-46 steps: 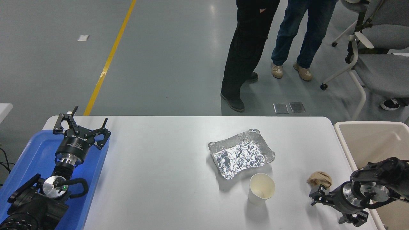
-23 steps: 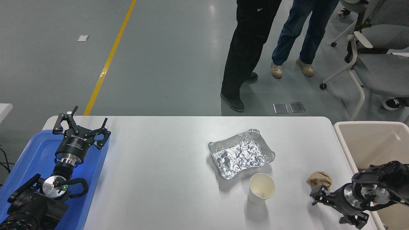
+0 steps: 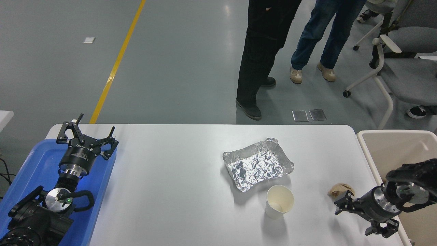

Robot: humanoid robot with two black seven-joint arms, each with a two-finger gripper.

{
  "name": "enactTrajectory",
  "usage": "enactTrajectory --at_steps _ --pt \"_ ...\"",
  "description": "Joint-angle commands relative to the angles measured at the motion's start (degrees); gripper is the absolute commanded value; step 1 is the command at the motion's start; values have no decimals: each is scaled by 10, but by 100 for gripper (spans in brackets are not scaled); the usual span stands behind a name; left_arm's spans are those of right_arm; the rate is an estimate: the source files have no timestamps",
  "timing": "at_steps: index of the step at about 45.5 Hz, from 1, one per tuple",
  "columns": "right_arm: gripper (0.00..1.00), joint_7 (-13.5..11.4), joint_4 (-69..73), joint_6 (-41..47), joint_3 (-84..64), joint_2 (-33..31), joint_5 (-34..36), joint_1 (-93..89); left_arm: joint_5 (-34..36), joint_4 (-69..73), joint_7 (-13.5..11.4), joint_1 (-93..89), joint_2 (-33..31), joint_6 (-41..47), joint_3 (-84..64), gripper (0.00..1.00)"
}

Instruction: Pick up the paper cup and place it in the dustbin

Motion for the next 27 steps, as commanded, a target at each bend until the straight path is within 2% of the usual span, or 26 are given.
enactTrajectory --at_steps 1,13,27 --pt "100 -1 88 14 -85 -3 -1 126 0 0 0 0 0 0 0 99" --pt "100 -20 181 75 -138 10 -11 313 0 0 0 0 0 0 0 99" --pt "100 -21 303 130 -150 27 -35 505 0 0 0 0 0 0 0 99"
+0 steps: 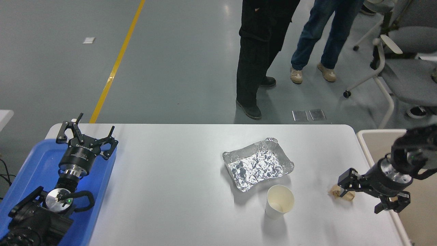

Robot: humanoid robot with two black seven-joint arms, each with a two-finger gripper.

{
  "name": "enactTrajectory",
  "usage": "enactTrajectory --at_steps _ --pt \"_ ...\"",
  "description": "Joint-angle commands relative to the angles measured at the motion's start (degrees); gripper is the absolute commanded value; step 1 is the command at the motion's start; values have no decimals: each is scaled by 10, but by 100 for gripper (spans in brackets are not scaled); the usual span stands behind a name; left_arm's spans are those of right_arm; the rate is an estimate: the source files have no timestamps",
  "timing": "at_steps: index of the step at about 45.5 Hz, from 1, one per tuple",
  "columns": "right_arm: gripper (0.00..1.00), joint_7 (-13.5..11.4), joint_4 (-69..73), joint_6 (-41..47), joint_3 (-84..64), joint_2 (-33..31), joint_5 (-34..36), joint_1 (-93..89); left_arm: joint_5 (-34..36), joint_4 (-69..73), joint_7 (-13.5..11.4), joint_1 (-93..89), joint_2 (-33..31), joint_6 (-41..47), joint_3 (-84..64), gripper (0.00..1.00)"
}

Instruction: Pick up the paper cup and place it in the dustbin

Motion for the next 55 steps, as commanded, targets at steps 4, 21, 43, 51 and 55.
enactTrajectory --at_steps 4,21,43,51,55 --pt "100 -2 110 36 -17 21 -5 194 0 0 0 0 0 0 0 99" --pt "100 -1 111 27 -3 71 54 275 0 0 1 -1 0 0 1 99" --pt "100 -1 99 24 32 76 47 232 0 0 2 -1 0 0 2 99" --pt "100 -2 61 -13 56 99 42 152 1 0 2 -2 0 0 2 99" --pt "100 -1 34 -66 68 122 32 99 0 -1 2 -2 -1 0 2 99"
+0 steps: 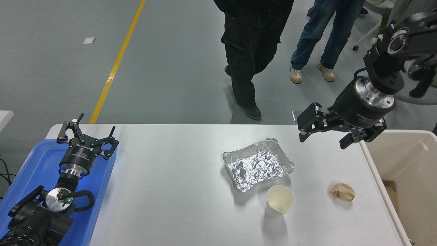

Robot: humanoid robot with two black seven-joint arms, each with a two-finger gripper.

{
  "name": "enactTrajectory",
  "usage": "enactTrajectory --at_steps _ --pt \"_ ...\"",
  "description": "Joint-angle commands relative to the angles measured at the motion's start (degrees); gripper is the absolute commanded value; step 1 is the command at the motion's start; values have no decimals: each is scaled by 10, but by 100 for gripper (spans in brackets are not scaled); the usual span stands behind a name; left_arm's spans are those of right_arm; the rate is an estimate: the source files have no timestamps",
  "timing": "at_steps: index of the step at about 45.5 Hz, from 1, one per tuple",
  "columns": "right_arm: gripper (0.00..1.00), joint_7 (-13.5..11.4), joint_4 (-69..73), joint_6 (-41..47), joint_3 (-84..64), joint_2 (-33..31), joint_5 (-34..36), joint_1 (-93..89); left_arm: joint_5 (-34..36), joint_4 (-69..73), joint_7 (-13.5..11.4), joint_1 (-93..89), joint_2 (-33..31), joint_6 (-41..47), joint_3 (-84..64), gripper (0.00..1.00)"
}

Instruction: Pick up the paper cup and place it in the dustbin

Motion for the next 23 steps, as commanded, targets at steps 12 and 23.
enactTrajectory --at_steps 12,23 --pt "100 0 -56 -179 35 100 -61 -179 2 -1 2 0 -1 0 1 99" --pt "100 0 -48 -159 64 123 -109 -222 1 -1 2 0 -1 0 1 99"
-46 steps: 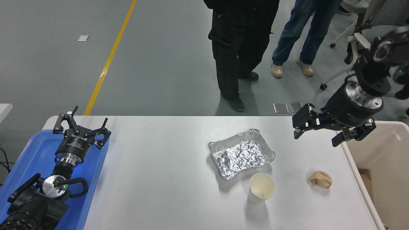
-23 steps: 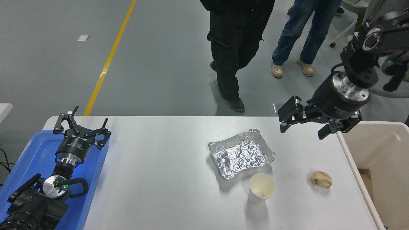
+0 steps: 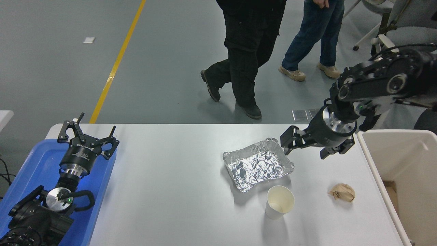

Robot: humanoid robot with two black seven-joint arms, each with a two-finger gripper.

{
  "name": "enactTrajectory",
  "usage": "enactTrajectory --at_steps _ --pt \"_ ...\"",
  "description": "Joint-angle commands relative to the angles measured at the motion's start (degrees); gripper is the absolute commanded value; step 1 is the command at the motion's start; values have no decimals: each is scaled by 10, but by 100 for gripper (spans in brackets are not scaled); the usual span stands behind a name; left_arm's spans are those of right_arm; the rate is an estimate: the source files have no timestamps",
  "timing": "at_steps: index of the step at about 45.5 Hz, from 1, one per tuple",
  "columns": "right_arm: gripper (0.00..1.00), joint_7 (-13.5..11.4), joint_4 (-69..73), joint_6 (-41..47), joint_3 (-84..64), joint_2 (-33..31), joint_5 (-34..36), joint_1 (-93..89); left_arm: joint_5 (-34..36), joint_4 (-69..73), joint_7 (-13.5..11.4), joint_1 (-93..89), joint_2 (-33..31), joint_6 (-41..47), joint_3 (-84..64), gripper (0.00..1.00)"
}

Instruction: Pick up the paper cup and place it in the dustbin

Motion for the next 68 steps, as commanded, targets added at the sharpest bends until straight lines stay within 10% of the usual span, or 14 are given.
enactTrajectory --at_steps 1,38,48,59,68 --pt "100 0 -4 -12 23 26 -37 -55 1 0 0 0 1 0 0 99" --pt "92 -3 -82 -45 31 49 -97 -170 0 0 0 0 0 0 -1 99" --pt "63 -3 -105 -44 24 50 -91 -196 0 0 0 -1 1 0 0 99" --pt "1 -2 -105 -44 23 49 -76 -194 0 0 0 0 0 0 0 99" --pt "0 -2 -103 -37 23 46 -41 -190 0 0 0 -1 1 0 0 99"
